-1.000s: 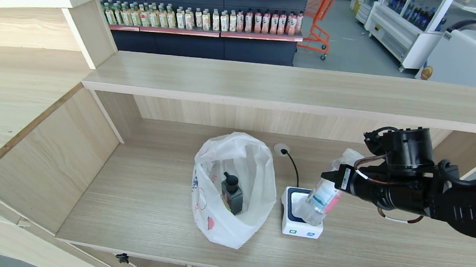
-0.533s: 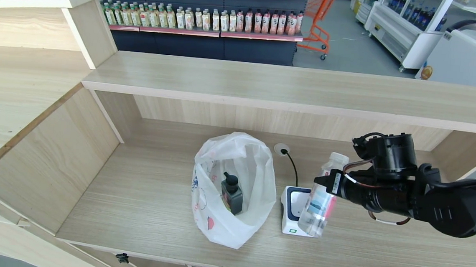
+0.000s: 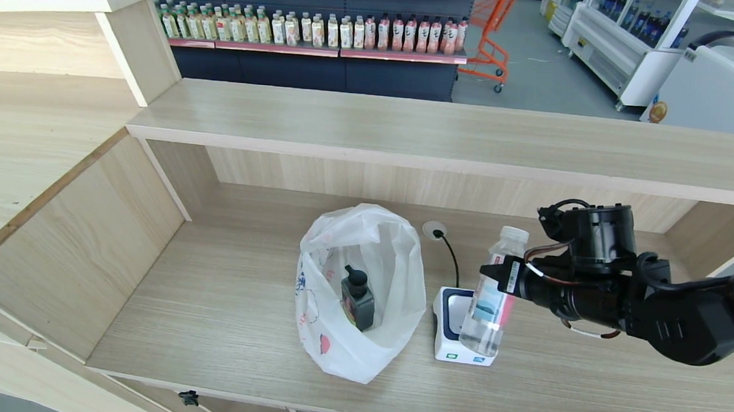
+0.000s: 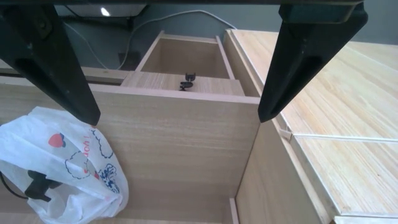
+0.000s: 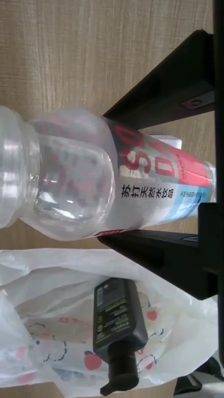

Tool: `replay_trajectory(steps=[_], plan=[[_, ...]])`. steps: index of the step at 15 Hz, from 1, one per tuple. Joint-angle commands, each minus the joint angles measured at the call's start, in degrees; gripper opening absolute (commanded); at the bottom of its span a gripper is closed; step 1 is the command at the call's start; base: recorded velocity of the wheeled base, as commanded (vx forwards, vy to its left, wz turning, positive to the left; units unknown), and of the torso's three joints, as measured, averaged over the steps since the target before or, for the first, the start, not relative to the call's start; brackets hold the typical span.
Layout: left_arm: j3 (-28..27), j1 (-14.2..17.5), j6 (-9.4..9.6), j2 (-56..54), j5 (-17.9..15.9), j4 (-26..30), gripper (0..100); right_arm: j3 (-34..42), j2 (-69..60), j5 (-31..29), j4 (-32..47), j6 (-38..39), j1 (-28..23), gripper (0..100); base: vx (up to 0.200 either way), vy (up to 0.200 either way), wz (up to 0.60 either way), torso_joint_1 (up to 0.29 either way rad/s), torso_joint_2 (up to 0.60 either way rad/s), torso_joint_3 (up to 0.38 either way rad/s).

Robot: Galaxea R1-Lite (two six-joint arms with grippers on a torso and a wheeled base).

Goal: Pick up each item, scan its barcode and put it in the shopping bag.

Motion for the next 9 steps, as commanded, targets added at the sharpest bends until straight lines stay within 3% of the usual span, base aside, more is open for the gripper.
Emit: replay_trajectory(steps=[1,9], plan=[[0.0,0.01,0.02,-0.02,0.0,0.0,100,-0.25,0.33,0.05,-0.32,-1.07,0.0,0,0.0,0.0,0.0,0.0,0.0,0.0],[0.0,0.01,0.02,-0.02,0.0,0.0,100,-2.09,1.29,0.05,-0.32,-1.95,0.0,0,0.0,0.0,0.0,0.0,0.0,0.0]])
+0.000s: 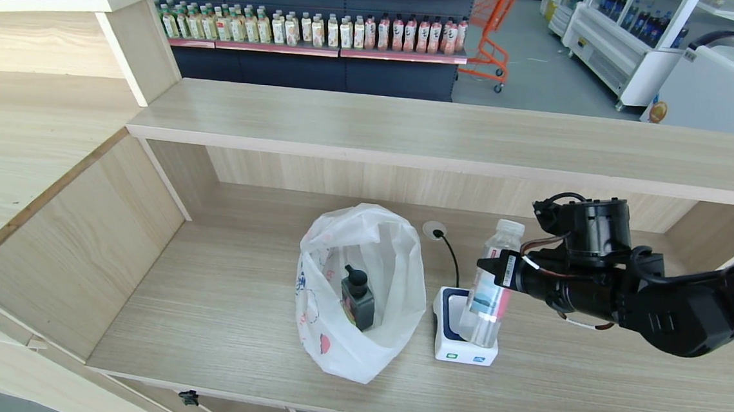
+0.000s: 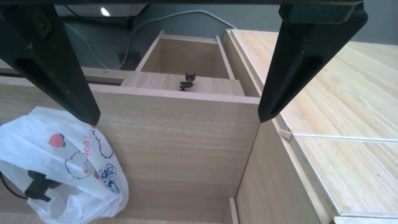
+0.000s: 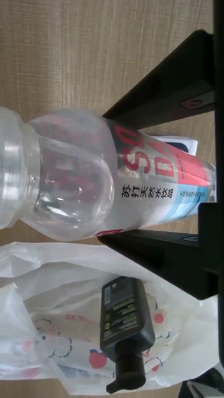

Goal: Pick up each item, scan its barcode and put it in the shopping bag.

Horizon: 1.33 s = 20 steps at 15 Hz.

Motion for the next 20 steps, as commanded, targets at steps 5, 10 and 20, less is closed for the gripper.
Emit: replay_trajectory(steps=[5,10,20], plan=[[0.0,-0.04,0.0,-0.02,0.02,0.0,100,-0.07,0.3,0.07,-0.01,0.02,0.02,0,0.0,0.0,0.0,0.0,0.0,0.0],[0.0,-0.04,0.0,-0.02,0.02,0.0,100,-0.51,0.3,0.24,-0.01,0.02,0.11,0,0.0,0.0,0.0,0.0,0.0,0.0],[0.0,-0.04,0.0,-0.02,0.02,0.0,100,-0.16,-0.32,14.31,-18.29,-4.03,2.13,0,0.0,0.0,0.0,0.0,0.0,0.0]])
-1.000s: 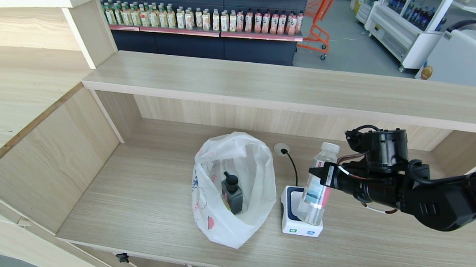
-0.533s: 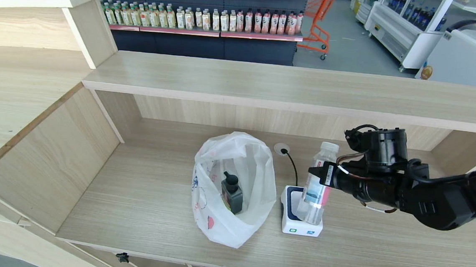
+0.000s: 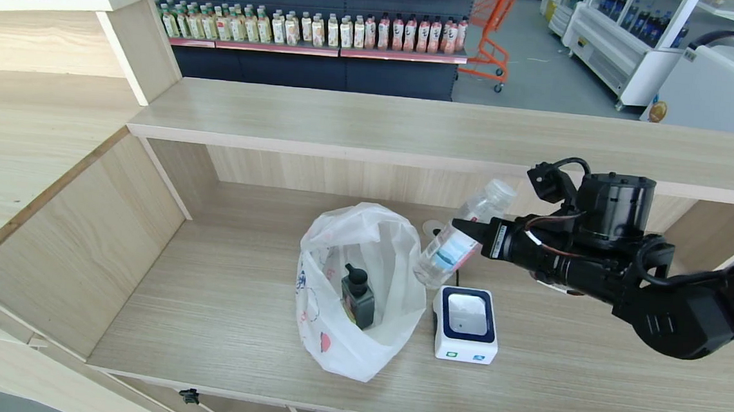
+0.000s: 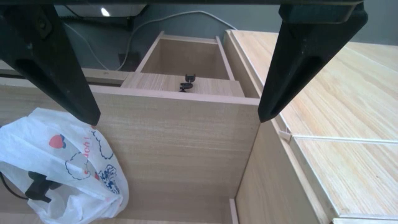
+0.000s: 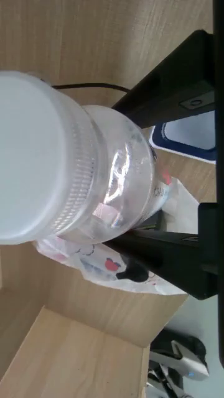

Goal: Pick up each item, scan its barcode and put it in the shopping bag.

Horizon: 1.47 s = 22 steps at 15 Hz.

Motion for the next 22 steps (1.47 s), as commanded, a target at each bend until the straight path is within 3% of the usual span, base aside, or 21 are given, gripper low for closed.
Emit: replay_trajectory(steps=[1,9,18,21,22], plan=[[0.0,0.01,0.0,-0.02,0.0,0.0,100,0.43,1.43,2.81,-2.97,-0.29,0.24,0,0.0,0.0,0.0,0.0,0.0,0.0],[0.0,0.01,0.0,-0.02,0.0,0.0,100,-0.62,16.2,4.04,-20.28,-4.6,3.23,0,0.0,0.0,0.0,0.0,0.0,0.0],[0.0,0.01,0.0,-0.02,0.0,0.0,100,-6.51,25.16,5.27,-22.57,-16.55,3.67,0,0.0,0.0,0.0,0.0,0.0,0.0],[0.0,0.01,0.0,-0.02,0.0,0.0,100,-6.6,25.78,5.27,-23.98,-16.73,3.85,0,0.0,0.0,0.0,0.0,0.0,0.0],[0.0,0.01,0.0,-0.02,0.0,0.0,100,-6.6,25.78,5.27,-24.15,-16.64,4.02,100,0.0,0.0,0.0,0.0,0.0,0.0]])
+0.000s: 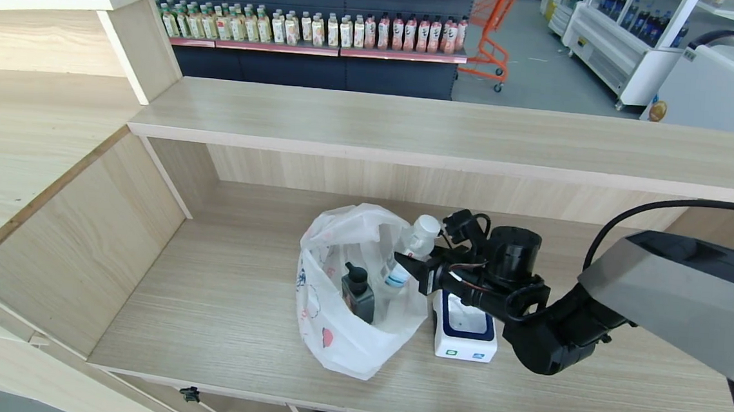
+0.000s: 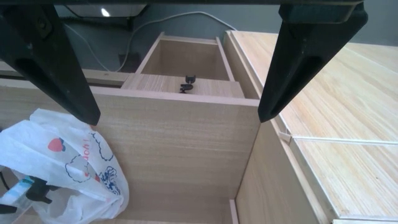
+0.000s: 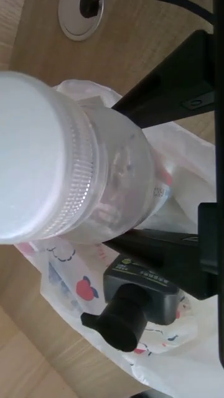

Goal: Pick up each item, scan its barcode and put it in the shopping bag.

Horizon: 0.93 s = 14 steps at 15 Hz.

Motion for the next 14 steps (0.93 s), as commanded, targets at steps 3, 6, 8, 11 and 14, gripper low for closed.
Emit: replay_trajectory(steps=[3,6,8,11,14], plan=[[0.0,0.01,0.0,-0.02,0.0,0.0,100,0.55,0.21,0.12,-2.76,1.93,0.18,100,0.0,0.0,0.0,0.0,0.0,0.0],[0.0,0.01,0.0,-0.02,0.0,0.0,100,0.73,-1.64,0.12,-3.03,6.42,0.27,100,0.0,0.0,0.0,0.0,0.0,0.0],[0.0,0.01,0.0,-0.02,0.0,0.0,100,2.4,-4.19,0.12,-3.03,10.63,0.27,100,0.0,0.0,0.0,0.0,0.0,0.0],[0.0,0.01,0.0,-0.02,0.0,0.0,100,8.64,-11.57,0.12,-2.94,21.53,-0.17,100,0.0,0.0,0.0,0.0,0.0,0.0],[0.0,0.01,0.0,-0.02,0.0,0.0,100,22.7,-29.23,0.12,0.58,28.83,-1.84,100,0.0,0.0,0.0,0.0,0.0,0.0]])
